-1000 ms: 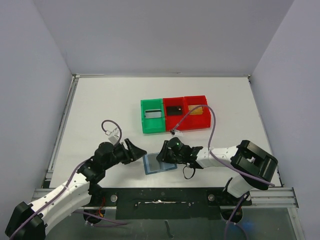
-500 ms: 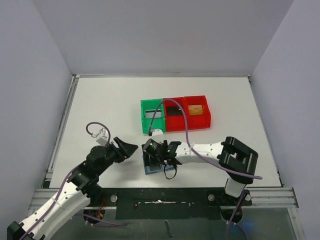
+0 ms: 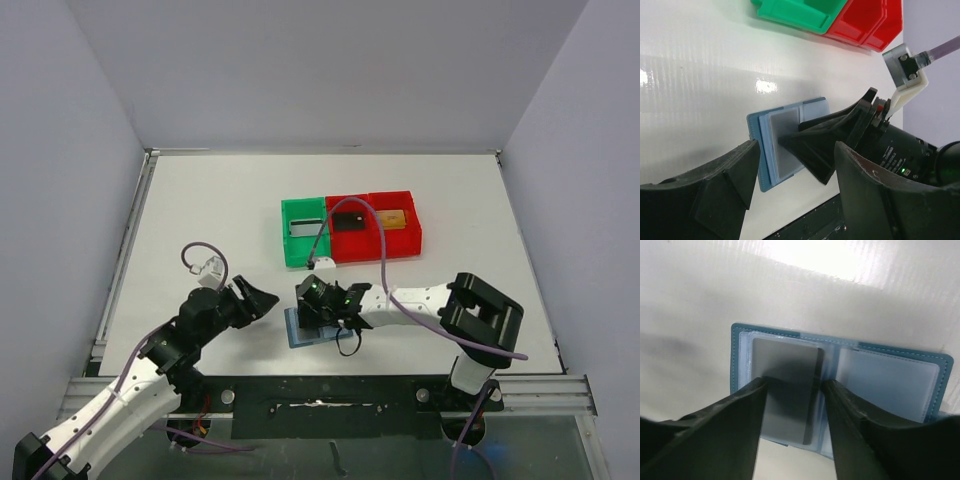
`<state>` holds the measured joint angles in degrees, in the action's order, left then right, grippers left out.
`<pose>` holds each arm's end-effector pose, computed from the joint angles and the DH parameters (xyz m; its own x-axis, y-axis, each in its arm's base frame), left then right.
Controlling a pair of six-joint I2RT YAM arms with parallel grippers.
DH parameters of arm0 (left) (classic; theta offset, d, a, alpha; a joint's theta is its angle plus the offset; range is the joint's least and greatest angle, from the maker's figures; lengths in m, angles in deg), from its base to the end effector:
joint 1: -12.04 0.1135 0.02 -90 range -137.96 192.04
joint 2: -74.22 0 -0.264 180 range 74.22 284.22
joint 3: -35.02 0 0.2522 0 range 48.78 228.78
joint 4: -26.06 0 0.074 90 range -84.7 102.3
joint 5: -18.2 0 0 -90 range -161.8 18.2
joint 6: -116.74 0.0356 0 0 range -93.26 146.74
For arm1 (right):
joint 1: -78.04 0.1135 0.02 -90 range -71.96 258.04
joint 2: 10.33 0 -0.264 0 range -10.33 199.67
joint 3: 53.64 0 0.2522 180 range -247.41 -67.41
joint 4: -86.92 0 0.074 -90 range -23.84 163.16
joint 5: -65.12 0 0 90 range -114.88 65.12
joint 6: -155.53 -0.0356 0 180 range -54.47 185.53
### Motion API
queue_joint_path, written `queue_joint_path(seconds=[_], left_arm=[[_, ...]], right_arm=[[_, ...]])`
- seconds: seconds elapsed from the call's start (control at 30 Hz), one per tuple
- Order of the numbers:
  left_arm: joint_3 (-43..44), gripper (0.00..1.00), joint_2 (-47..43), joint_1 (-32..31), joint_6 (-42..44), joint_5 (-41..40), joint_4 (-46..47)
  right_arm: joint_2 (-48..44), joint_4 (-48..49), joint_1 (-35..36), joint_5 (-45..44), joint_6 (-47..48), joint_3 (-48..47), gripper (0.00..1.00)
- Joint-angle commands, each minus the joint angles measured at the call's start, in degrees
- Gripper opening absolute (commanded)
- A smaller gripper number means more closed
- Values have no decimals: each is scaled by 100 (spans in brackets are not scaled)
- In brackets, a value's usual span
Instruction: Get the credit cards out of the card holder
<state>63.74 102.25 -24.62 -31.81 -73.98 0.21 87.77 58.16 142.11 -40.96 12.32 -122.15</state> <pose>0.1118 -0.0815 0.1940 -0.6634 -0.5689 -0.4860 0.0059 0.6455 -0.7637 0.1546 0.2954 0.1582 -0.8641 -0.0173 -0.5031 -0.1814 0.9430 0.2790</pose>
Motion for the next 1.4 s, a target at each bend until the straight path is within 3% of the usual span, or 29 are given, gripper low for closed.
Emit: queue_joint_path(seconds=[0.0,0.2,0.47,0.7,1.0,1.17,1.37], left_arm=[[196,60,242,-22,137,498,761],[163,57,562,-22,277,898,923],[161,55,-312,-17,27,77,181],[209,55,-672,-15,-127,-278,-314],[253,57,-544,-14,-141,-408,-428],[247,56,-553,-13,-140,-371,-377],[174,56,-478,-14,-96,-241,-138]], right_arm=[[-135,973,-379,949,-260,833,47],[-274,1425,-754,1430,-437,1264,45],[-365,207,-534,525,-4,453,64],[-201,-633,-178,-233,276,-497,68],[285,-603,-174,-56,309,-795,75],[758,-604,-214,49,108,-714,73],[907,-1087,-62,-465,-35,-768,72]])
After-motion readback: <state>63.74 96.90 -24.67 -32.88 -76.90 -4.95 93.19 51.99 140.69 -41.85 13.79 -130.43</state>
